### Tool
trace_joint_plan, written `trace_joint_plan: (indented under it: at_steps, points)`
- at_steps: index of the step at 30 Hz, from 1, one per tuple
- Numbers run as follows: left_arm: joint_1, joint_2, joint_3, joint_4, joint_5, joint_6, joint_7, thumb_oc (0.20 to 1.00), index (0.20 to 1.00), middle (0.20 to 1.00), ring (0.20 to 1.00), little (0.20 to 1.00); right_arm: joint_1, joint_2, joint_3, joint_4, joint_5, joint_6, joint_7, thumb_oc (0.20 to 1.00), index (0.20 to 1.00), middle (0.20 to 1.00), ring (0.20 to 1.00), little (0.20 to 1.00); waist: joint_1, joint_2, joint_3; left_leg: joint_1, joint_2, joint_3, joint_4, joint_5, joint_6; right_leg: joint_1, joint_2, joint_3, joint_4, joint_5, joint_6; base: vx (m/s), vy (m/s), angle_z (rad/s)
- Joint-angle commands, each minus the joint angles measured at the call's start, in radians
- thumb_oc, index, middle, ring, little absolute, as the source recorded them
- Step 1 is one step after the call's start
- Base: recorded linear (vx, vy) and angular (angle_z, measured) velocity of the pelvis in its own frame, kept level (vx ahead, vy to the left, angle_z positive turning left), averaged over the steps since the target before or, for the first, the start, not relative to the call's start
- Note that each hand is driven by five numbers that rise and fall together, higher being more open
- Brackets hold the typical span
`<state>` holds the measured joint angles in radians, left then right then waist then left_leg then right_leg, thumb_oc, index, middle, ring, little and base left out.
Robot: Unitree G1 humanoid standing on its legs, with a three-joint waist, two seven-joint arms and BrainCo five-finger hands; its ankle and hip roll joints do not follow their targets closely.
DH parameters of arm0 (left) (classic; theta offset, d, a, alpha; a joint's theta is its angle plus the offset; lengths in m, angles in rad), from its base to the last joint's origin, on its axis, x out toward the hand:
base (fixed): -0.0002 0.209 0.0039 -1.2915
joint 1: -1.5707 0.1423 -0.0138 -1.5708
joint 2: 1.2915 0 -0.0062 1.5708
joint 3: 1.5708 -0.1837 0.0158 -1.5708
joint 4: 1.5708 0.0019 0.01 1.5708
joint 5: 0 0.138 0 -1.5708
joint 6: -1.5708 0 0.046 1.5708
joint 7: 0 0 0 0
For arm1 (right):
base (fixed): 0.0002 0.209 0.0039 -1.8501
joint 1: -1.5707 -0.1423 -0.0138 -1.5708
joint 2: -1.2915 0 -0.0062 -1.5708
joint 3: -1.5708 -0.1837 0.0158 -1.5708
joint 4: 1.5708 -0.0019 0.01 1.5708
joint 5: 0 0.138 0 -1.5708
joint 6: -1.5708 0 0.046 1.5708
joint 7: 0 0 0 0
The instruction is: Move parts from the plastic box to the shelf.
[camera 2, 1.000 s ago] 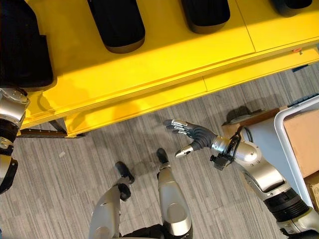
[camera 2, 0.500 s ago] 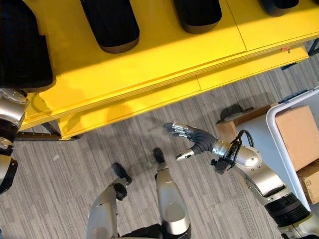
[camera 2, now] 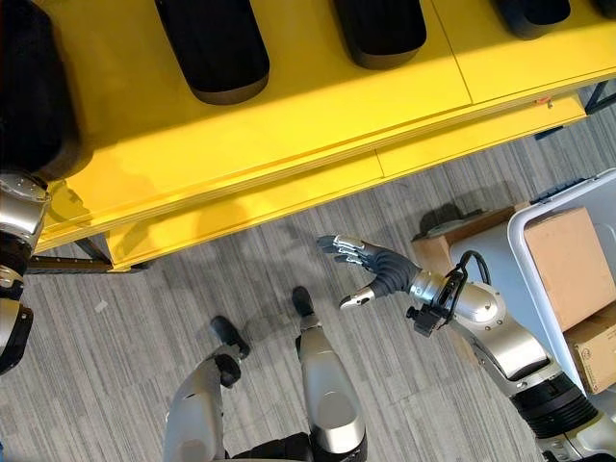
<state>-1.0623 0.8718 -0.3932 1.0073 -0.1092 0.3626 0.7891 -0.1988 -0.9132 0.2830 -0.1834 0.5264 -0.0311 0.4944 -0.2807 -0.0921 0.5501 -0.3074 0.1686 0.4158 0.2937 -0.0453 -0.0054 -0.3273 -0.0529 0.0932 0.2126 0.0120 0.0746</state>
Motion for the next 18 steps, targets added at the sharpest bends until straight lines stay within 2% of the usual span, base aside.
trace_joint_plan:
  at_steps: [1,8,12,15,17,18]
  points:
    - [-0.024,0.075,0.028,0.007,-0.035,-0.029,0.034,1.000,1.000,1.000,1.000,1.000,-0.010,0.031,-0.039,-0.027,0.030,-0.062,-0.005,1.000,1.000,1.000,1.000,1.000,0.022,-0.047,-0.030,0.004,-0.025,-0.019,0.155,-0.154,0.011,-0.018,-0.111,-0.105,-0.037,0.082,0.069,-0.01,-0.038,0.00]
    - [-0.013,0.056,0.059,-0.005,-0.096,-0.039,0.130,1.000,1.000,1.000,1.000,1.000,0.001,0.039,-0.044,-0.031,0.031,-0.058,-0.009,1.000,1.000,1.000,1.000,1.000,0.022,-0.054,-0.030,0.013,-0.025,-0.020,0.153,-0.155,0.012,-0.015,-0.105,-0.107,-0.029,0.077,0.065,-0.01,-0.024,0.00]
    - [-0.036,0.076,0.074,-0.038,-0.100,-0.123,0.237,1.000,1.000,1.000,1.000,1.000,0.014,0.039,-0.043,-0.032,0.033,-0.062,-0.020,1.000,1.000,1.000,1.000,1.000,0.024,-0.054,-0.030,0.024,-0.026,-0.021,0.145,-0.151,0.013,-0.008,-0.102,-0.114,-0.026,0.072,0.063,-0.02,-0.058,0.07]
    - [-0.055,0.087,0.084,-0.071,-0.103,-0.161,0.281,1.000,1.000,1.000,1.000,1.000,0.024,0.038,-0.050,-0.035,0.041,-0.069,-0.018,1.000,1.000,1.000,1.000,1.000,0.026,-0.050,-0.031,0.029,-0.030,-0.026,0.136,-0.148,0.012,-0.007,-0.099,-0.117,-0.021,0.066,0.061,-0.04,-0.054,0.06]
    - [-0.076,0.102,0.086,-0.083,-0.075,-0.177,0.326,1.000,1.000,1.000,1.000,1.000,0.032,0.034,-0.056,-0.041,0.038,-0.071,-0.013,1.000,1.000,1.000,1.000,1.000,0.026,-0.043,-0.031,0.040,-0.037,-0.029,0.119,-0.142,0.012,0.000,-0.097,-0.116,-0.024,0.061,0.062,-0.05,-0.041,0.02]
    - [-0.089,0.114,0.078,-0.083,-0.066,-0.158,0.323,1.000,1.000,1.000,1.000,1.000,0.032,0.033,-0.054,-0.039,0.038,-0.075,-0.006,1.000,1.000,1.000,1.000,1.000,0.024,-0.039,-0.034,0.046,-0.040,-0.027,0.104,-0.136,0.011,0.003,-0.096,-0.115,-0.027,0.058,0.063,-0.03,-0.016,0.00]
